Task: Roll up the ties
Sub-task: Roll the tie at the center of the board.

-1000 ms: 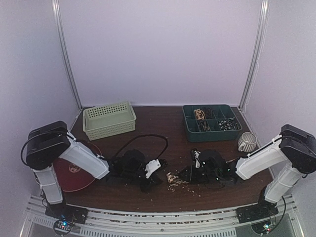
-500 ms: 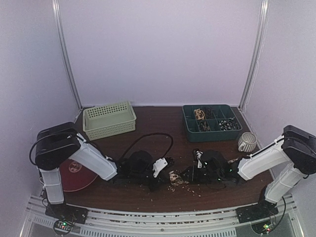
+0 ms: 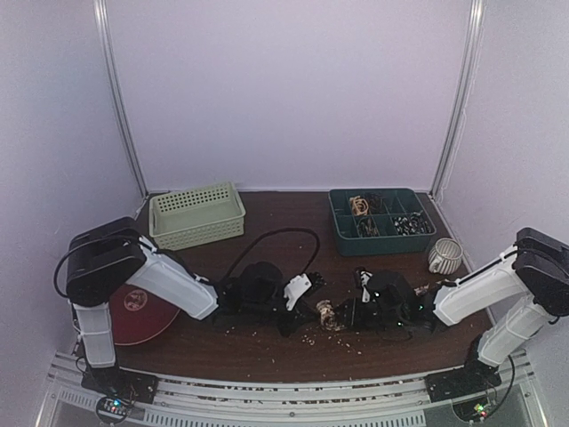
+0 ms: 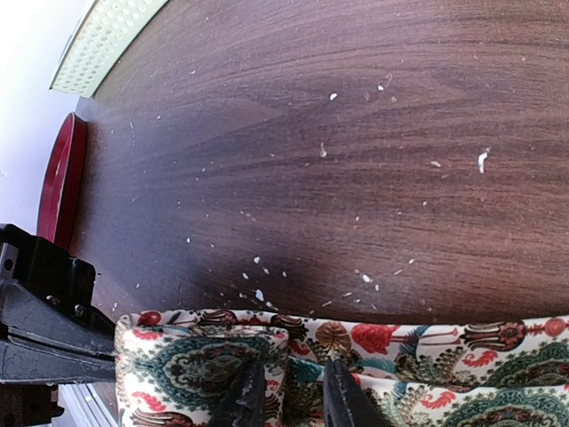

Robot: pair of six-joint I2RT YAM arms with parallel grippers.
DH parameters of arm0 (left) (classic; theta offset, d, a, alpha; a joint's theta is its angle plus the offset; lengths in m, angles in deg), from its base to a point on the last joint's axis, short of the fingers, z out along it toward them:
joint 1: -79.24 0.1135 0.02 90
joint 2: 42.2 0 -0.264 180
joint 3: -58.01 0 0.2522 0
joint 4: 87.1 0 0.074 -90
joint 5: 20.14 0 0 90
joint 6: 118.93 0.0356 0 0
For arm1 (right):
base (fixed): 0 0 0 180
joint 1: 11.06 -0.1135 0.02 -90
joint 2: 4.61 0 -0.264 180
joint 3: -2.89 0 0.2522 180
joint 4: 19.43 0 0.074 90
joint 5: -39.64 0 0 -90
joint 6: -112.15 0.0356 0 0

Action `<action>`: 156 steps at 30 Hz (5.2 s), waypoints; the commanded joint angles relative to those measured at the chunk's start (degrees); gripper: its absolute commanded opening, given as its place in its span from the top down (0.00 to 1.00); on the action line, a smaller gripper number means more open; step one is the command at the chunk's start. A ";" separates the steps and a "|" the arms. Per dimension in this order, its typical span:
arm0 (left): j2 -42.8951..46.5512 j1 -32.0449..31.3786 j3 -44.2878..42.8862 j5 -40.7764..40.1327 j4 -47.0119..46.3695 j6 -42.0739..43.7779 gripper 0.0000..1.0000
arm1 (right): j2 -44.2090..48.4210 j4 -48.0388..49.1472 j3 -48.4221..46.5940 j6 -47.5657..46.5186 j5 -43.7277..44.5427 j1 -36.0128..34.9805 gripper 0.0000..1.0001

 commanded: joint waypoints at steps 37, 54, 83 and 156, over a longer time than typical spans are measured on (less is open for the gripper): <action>-2.27 -1.10 -5.95 -0.49 2.89 0.75 1.00 | -1.10 8.09 1.61 1.64 -8.21 1.39 0.75; -0.05 -1.05 -4.86 -2.74 3.32 1.58 1.00 | 0.43 5.60 2.09 2.85 -7.74 1.99 0.75; -3.87 -1.47 -10.76 0.71 8.66 1.79 0.85 | 9.00 -12.01 1.68 -3.60 9.90 2.09 0.69; 5.85 -2.21 8.35 -10.96 2.19 16.37 0.55 | -2.90 1.01 -2.44 4.08 0.70 -6.03 0.62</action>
